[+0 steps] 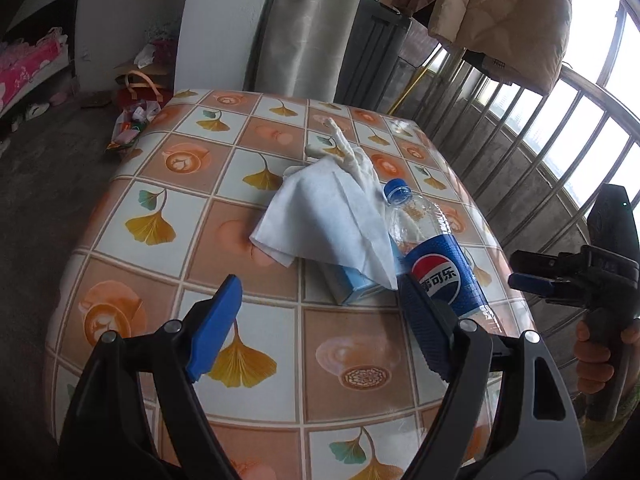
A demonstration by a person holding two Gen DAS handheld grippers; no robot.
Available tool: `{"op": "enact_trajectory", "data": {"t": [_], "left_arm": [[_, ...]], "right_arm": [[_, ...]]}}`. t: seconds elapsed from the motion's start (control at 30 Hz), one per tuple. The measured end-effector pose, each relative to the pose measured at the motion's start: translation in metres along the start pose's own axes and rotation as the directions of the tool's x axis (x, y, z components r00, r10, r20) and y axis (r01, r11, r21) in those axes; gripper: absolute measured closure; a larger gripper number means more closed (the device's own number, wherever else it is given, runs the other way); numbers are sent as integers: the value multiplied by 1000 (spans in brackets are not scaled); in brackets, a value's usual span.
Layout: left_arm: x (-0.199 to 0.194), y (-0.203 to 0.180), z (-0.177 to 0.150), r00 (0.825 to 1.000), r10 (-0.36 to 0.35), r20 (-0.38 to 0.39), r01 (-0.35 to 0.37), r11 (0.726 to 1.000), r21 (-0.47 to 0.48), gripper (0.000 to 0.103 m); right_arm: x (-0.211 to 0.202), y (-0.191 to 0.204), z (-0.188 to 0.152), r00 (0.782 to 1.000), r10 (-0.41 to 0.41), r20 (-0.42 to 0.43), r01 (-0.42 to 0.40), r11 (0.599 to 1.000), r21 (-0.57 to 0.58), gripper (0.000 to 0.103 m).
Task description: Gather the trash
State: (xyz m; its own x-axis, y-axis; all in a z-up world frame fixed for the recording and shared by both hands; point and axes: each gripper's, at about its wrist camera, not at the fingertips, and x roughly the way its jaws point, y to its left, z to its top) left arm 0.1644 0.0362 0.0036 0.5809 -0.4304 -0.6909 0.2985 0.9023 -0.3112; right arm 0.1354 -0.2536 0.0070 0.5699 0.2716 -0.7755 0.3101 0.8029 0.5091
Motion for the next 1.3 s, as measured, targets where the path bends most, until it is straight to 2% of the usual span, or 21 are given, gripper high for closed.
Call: {"op": "enact_trajectory", "data": {"t": [0.1, 0.23, 0.3, 0.37, 0.43, 0.5, 0.6, 0.73, 0.83, 0.97, 1.07, 1.13, 1.23, 1.3], "left_arm": [[8, 7, 9, 1000, -25, 8, 25, 999, -37, 27], [22, 5, 23, 998, -55, 13, 56, 998, -32, 27], [30, 0, 28, 997, -72, 9, 72, 997, -21, 29], [38, -6, 32, 996, -89, 1, 89, 996, -6, 31], [47, -13, 35, 995, -96, -10, 96, 995, 13, 34], [57, -21, 38, 996, -91, -13, 91, 995, 43, 35], [73, -34, 40, 999, -46, -24, 49, 993, 105, 39], [98, -43, 36, 997, 55, -51, -45, 982, 182, 51], [104, -43, 31, 993, 114, -32, -104, 970, 220, 56], [101, -40, 30, 993, 119, -11, -114, 971, 212, 62], [97, -39, 30, 990, 138, 0, -135, 968, 213, 72], [96, -37, 32, 988, 151, 6, -149, 965, 216, 87], [95, -33, 35, 988, 156, 3, -153, 962, 228, 102], [91, -31, 36, 988, 153, 11, -151, 962, 229, 103]], "right_arm": [[25, 15, 6, 999, -29, -32, 28, 999, -35, 24], [50, 28, 13, 994, -87, -64, 80, 991, -105, 24], [58, 30, 13, 991, -103, -79, 93, 987, -131, 30], [62, 30, 11, 991, -94, -95, 81, 987, -136, 42], [59, 28, 9, 992, -82, -93, 69, 989, -131, 44], [57, 25, 7, 993, -88, -79, 77, 988, -133, 45], [51, 19, 5, 993, -93, -68, 85, 989, -121, 45], [40, 4, 1, 994, -103, -48, 98, 991, -93, 45], [29, -9, -6, 994, -109, -33, 107, 992, -69, 46], [17, -24, -13, 994, -109, -13, 108, 994, -34, 46], [9, -32, -21, 995, -103, 0, 103, 994, -18, 46], [5, -36, -26, 996, -94, 10, 94, 996, -9, 46], [2, -41, -30, 997, -81, 19, 81, 997, 3, 46], [1, -43, -31, 997, -75, 21, 75, 997, 9, 46]]}}
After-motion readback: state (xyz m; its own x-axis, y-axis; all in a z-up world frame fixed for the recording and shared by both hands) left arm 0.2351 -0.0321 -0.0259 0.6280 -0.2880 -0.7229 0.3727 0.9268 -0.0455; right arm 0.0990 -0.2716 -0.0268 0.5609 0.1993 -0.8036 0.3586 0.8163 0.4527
